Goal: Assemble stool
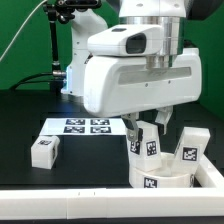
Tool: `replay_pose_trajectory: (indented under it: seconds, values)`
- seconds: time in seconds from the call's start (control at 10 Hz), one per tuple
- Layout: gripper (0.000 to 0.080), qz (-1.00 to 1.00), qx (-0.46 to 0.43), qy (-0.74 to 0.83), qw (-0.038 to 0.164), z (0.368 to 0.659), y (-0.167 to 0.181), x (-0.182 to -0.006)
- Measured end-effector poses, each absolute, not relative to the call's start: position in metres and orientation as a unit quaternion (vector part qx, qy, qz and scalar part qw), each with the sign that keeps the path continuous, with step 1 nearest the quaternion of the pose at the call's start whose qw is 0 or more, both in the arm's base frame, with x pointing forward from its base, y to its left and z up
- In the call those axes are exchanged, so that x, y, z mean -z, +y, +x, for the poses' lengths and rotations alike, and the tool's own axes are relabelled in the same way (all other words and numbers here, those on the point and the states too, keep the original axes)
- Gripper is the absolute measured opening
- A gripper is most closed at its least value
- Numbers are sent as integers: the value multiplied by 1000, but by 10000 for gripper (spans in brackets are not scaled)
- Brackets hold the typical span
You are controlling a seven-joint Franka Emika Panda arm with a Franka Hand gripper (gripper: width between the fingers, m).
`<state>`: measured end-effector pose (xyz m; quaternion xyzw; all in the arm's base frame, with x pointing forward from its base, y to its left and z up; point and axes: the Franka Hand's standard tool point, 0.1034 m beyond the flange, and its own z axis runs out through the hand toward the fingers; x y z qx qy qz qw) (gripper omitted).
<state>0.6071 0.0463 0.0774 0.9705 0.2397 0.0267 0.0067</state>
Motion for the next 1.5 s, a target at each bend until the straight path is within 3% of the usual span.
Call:
replay_pose_trajectory:
  seconds: [0.4, 1.1, 1.5]
  values:
    - [338, 998, -31, 48, 0, 607, 46, -76]
    - [338, 953, -23, -299, -38, 606, 54, -76]
    - [338, 908, -17, -415, -46, 607, 63, -77]
